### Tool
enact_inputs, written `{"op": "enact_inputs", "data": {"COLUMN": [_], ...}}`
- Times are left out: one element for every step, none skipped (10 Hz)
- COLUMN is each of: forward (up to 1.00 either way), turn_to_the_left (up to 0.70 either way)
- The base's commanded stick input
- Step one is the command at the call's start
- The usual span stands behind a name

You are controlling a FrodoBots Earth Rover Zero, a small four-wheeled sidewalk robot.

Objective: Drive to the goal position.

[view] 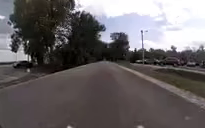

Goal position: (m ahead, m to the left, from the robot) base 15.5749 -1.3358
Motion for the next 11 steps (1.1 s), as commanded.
{"op": "enact_inputs", "data": {"forward": [0.7, 0.7, 0.7, 0.7, 0.7, 0.7, 0.7, 0.7, 0.7, 0.7, 0.7], "turn_to_the_left": [0.0, 0.0, 0.0, 0.0, 0.0, 0.0, 0.0, 0.0, 0.0, 0.0, 0.0]}}
